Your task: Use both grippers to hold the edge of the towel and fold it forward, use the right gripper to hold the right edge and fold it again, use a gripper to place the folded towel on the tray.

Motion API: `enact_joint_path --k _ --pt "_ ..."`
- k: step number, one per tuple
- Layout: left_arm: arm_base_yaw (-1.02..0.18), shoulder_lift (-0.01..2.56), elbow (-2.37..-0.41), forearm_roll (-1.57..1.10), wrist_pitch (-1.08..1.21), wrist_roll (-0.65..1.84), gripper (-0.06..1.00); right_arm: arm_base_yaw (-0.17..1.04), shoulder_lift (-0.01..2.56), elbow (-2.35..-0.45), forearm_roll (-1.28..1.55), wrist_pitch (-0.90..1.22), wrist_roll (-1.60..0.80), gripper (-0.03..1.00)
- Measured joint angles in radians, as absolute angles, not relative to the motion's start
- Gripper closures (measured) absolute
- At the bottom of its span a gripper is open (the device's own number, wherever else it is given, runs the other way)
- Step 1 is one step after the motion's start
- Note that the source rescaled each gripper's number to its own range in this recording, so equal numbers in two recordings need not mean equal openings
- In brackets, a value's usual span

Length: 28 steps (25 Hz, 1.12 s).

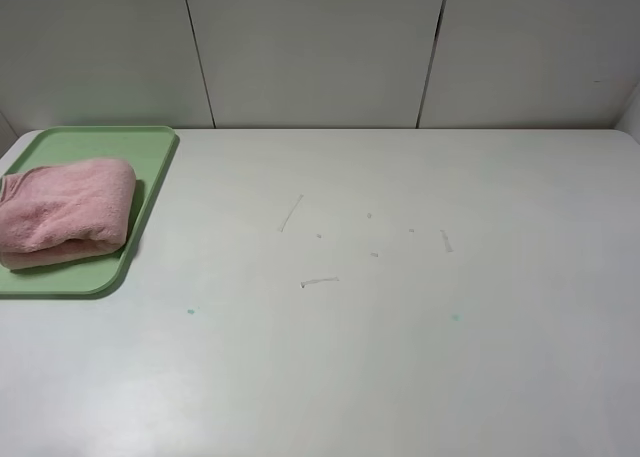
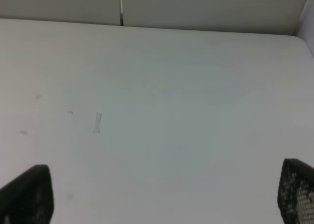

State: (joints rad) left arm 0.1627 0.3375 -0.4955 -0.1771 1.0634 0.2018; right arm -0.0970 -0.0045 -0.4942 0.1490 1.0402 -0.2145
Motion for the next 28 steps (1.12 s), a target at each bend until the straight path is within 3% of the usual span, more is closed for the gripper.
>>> enact_joint_path --k 8,17,28 --pt "0.156 0.180 -0.491 -0.203 1.066 0.222 -0.05 -0.097 -0.005 -0.494 0.149 1.040 -0.215 -0.03" --pt "0.048 0.004 -0.491 -0.222 1.069 0.247 -0.05 -0.097 -0.005 -0.494 0.149 1.040 -0.215 -0.03" --pt "0.033 -0.008 -0.489 -0.226 1.073 0.250 -0.05 -0.097 -0.005 -0.494 0.149 1.040 -0.215 -0.03"
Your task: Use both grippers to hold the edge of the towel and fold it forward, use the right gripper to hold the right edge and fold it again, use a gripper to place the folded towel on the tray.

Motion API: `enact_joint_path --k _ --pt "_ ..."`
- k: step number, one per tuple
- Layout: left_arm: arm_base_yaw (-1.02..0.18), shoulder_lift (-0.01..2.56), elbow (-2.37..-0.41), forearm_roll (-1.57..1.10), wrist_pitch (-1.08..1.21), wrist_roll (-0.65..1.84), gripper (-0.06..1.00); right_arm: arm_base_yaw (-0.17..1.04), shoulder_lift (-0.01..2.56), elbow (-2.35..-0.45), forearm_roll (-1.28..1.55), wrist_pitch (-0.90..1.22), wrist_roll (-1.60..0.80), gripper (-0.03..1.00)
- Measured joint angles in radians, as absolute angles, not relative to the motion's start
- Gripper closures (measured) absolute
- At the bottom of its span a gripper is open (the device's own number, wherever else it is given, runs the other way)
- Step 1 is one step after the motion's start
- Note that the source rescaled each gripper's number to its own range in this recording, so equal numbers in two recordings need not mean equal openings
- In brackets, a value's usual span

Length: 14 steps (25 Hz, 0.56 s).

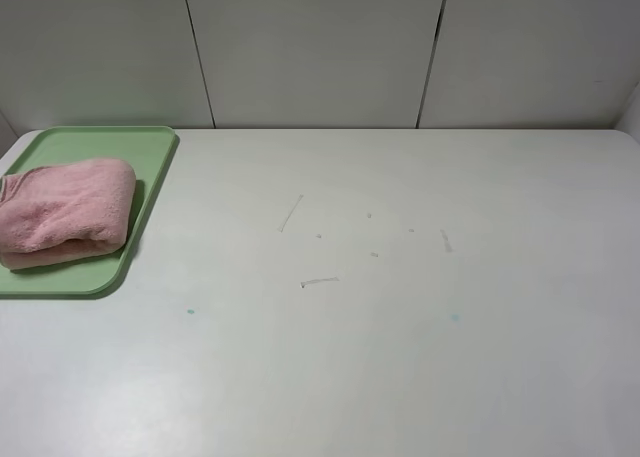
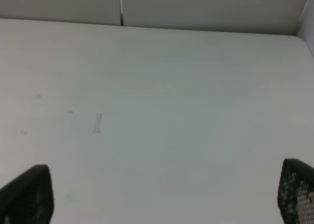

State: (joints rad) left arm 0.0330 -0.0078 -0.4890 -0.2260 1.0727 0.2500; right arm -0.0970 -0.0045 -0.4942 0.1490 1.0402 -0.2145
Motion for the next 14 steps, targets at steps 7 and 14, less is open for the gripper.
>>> enact_joint_path --k 7,14 --pt "0.033 -0.008 -0.489 -0.225 1.073 0.248 -0.05 -0.097 -0.005 -0.494 0.149 1.040 -0.215 -0.03" --pt "0.033 -0.008 -0.489 -0.225 1.073 0.248 -0.05 -0.097 -0.005 -0.494 0.149 1.040 -0.215 -0.03"
